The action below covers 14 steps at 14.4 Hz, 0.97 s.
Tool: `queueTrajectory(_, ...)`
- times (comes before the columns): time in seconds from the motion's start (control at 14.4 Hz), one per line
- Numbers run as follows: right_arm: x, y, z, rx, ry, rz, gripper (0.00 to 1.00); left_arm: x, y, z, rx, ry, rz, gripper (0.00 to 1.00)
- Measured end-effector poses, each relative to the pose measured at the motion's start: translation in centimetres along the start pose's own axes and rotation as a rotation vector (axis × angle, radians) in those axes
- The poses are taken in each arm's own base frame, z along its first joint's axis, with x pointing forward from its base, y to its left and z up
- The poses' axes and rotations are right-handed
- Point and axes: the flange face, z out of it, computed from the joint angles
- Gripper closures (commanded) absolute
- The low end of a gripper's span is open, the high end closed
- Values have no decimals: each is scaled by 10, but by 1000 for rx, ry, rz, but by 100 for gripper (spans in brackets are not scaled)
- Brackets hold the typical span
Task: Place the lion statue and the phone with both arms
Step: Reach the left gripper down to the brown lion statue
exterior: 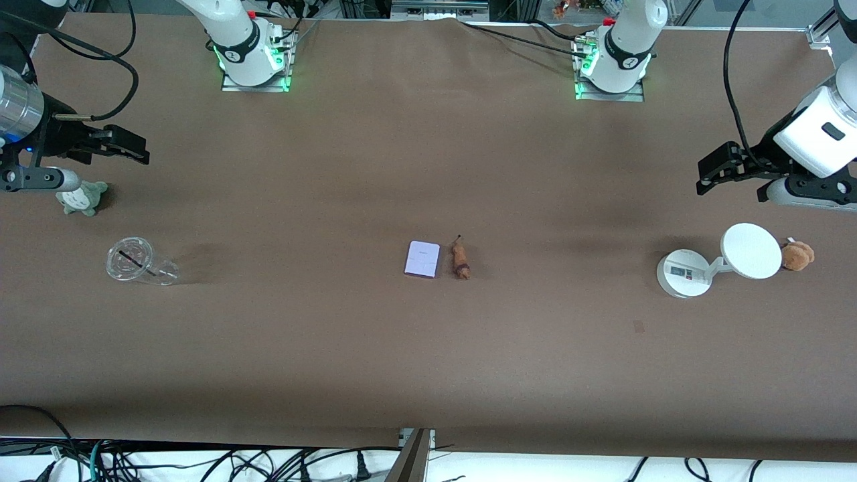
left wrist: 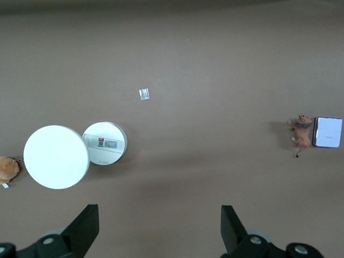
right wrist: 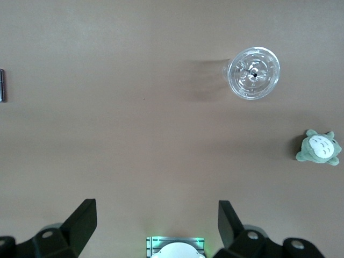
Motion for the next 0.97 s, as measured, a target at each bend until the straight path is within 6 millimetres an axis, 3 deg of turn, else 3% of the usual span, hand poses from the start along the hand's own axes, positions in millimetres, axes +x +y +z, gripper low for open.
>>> queueTrajectory(0.42,14,-1,21,-9,-40,2,0,-3,2,51,-15,-77,-36,0)
queueTrajectory(0.63,16,-1,24,-10,-46,2,0,3,39,72,-21,-60,-167,0)
queueTrajectory(0.97,20,-1,32,-12,-60,1,0,17,114,155,-43,-37,-294,0)
